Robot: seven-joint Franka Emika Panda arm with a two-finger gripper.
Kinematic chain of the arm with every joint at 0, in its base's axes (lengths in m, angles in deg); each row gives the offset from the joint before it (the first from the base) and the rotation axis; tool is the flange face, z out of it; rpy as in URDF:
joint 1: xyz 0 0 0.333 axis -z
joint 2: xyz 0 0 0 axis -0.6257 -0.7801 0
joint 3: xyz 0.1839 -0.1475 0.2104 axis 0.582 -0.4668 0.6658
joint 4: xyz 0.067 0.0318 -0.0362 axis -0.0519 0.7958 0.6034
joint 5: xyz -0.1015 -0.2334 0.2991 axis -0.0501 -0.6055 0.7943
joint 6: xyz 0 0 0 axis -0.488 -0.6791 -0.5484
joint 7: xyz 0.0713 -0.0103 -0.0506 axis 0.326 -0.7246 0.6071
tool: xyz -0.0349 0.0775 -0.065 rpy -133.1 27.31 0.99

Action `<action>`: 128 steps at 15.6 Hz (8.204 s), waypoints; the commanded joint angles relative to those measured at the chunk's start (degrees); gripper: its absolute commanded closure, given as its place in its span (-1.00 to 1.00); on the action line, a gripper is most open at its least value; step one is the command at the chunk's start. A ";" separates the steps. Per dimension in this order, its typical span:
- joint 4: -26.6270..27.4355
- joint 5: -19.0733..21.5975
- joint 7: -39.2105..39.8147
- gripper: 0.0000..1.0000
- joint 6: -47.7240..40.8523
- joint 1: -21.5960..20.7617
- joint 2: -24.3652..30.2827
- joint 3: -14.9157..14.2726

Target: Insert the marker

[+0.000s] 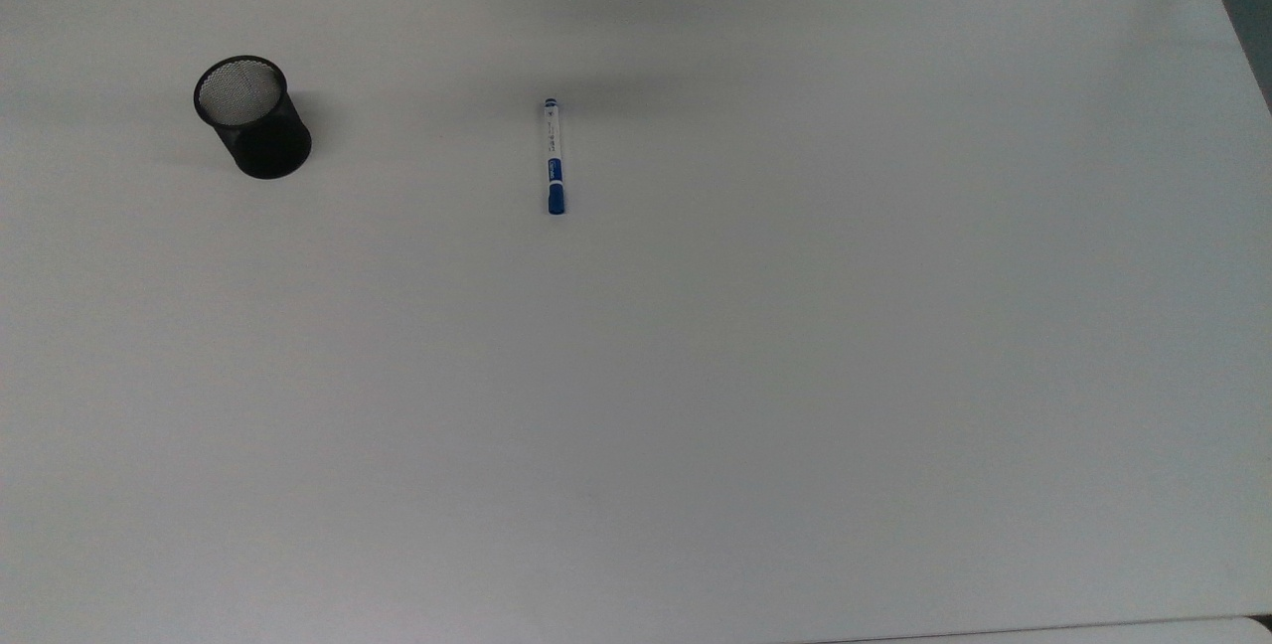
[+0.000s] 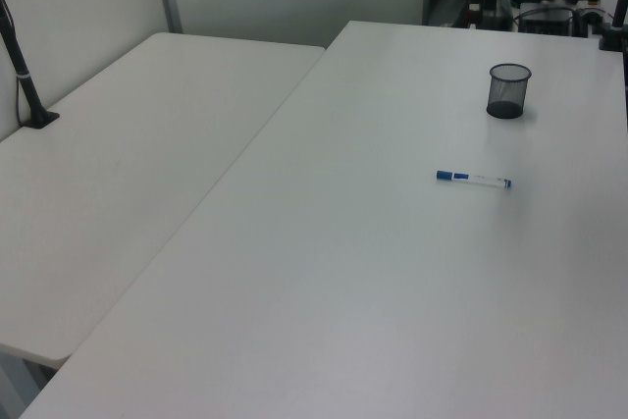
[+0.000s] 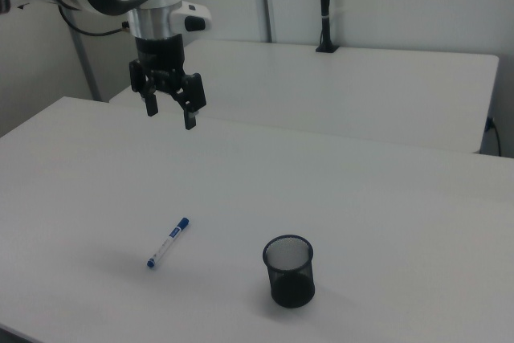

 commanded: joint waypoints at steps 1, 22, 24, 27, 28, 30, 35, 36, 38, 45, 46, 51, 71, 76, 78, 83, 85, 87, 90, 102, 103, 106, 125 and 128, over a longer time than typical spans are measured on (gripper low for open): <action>0.95 -0.72 1.03 -1.00 0.55 -1.06 1.06 -0.98; -0.46 -0.72 1.03 -1.00 -1.74 -0.53 1.06 -0.98; -0.46 -0.72 1.03 -1.00 -1.74 -0.53 0.98 -0.98; -0.46 -0.72 1.03 -1.00 -1.74 -0.53 0.98 -0.98; -0.46 -0.72 1.03 -1.00 -1.65 -0.53 0.98 -0.98; -0.46 -0.72 1.03 -1.00 -1.65 -0.53 0.89 -0.98; -0.19 -0.72 1.03 -1.00 -1.65 -0.62 0.63 -0.63; -0.19 -0.72 1.12 -1.00 -1.56 -0.62 0.36 -0.45; -0.02 -0.72 2.08 -1.00 -1.56 -0.79 0.19 -0.36; 0.68 -1.95 5.87 -1.00 -0.68 -0.97 -5.17 -0.36; 0.86 -2.21 5.87 -0.99 -0.68 -0.97 -5.87 -0.36; 7.61 -1.95 5.08 -1.00 4.04 -1.94 -6.85 2.18; 13.96 -8.19 -8.10 0.05 24.80 -6.86 -21.43 5.35; 13.96 -8.37 -7.58 0.74 24.98 -6.86 -21.44 5.35; 13.96 -8.37 -7.40 0.93 24.98 -6.77 -21.26 5.35; 13.34 -8.28 -7.32 1.00 22.79 -6.33 -18.11 5.35; 12.99 -8.02 -7.32 1.00 21.82 -5.55 -15.47 5.26; 12.99 -7.58 -7.32 1.00 21.82 -3.79 -11.52 4.91; 12.99 -7.32 -5.39 1.00 22.17 -0.02 -6.25 4.56; 14.39 -5.29 9.99 1.00 27.17 7.82 0.02 -7.29; 14.92 -5.29 10.78 1.00 28.57 7.82 -0.25 -8.70; 15.45 -5.20 11.84 1.00 32.35 7.82 -2.61 -11.52; 15.28 -3.27 6.84 1.00 43.88 6.68 -11.59 -13.55; 14.92 -3.27 7.97 1.00 43.00 6.94 -10.81 -13.55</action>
